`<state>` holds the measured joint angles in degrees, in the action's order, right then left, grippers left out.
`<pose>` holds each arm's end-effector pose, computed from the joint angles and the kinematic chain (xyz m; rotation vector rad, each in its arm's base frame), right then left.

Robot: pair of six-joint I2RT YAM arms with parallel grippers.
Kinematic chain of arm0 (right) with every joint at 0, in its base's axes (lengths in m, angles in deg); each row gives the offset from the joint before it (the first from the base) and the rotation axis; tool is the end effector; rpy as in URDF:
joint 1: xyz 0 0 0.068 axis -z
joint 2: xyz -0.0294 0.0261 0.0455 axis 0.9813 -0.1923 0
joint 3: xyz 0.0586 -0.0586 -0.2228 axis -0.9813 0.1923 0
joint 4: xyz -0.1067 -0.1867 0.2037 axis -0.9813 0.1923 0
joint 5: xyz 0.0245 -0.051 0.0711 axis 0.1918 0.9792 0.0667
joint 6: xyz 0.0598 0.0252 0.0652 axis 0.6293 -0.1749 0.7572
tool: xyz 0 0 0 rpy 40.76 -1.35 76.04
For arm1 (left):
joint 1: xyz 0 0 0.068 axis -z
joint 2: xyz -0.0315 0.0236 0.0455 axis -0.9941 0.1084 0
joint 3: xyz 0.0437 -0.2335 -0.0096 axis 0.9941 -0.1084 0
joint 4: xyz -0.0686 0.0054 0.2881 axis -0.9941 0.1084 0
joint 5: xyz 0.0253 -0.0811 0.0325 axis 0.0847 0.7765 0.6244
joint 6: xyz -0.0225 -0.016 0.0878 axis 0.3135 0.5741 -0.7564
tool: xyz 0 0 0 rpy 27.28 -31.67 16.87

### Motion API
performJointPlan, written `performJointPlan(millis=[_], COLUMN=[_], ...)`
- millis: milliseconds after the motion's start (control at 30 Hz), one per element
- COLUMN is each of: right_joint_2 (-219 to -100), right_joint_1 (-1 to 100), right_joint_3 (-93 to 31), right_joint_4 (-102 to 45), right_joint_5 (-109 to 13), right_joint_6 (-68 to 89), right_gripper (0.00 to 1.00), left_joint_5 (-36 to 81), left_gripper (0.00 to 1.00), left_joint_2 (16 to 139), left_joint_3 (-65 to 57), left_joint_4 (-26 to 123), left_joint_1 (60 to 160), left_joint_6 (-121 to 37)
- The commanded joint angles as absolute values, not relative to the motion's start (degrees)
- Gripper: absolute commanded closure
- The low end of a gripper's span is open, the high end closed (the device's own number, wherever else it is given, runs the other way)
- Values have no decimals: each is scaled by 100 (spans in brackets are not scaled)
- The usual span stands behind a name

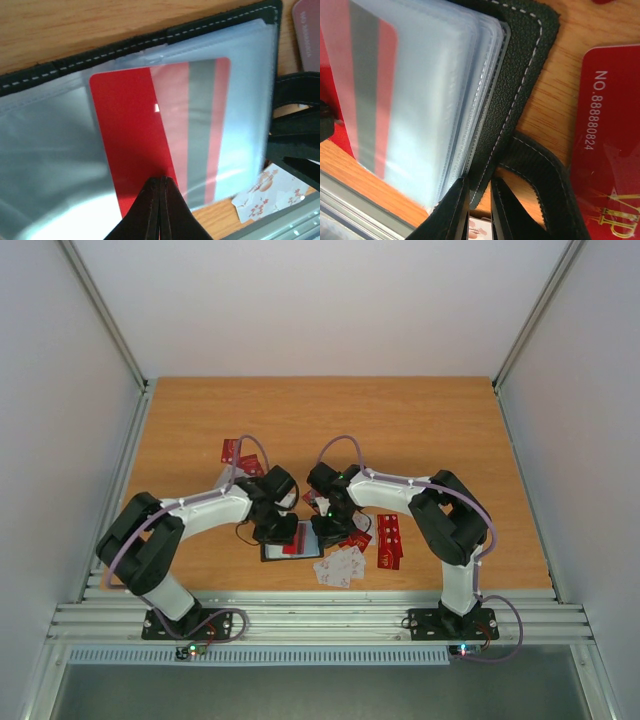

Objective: Put the credit cards into the card holder

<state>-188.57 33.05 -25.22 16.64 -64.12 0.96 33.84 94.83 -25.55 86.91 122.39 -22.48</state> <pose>0.2288 0.2830 0.0407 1.2518 -2.7161 -0.6152 0.2244 -0.2144 0.0480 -0.2418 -3.0406 0.6006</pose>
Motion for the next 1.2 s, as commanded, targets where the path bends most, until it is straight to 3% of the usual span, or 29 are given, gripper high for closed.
performJointPlan(millis=[0,200,500,1167], right_joint_2=[-19025,-18989,-19024,-19100], right_joint_1=[3242,3242,3242,3242], right_joint_3=[-2521,-2473,-2489,-2568], right_joint_4=[1514,1515,1528,1575], right_joint_5=[-6457,-6449,-6459,-6496], right_joint_6=[197,187,135,37], right_gripper=[86,86,86,86], left_joint_5=[3419,2732,3115,3838], left_gripper=[94,71,54,53], left_joint_2=[9098,8526,8928,9554], left_joint_3=[-2580,-2498,-2666,-2577], left_joint_4=[8588,9210,8949,8260], left_joint_1=[12258,12211,12170,12169], left_joint_6=[-2108,-2202,-2337,-2224])
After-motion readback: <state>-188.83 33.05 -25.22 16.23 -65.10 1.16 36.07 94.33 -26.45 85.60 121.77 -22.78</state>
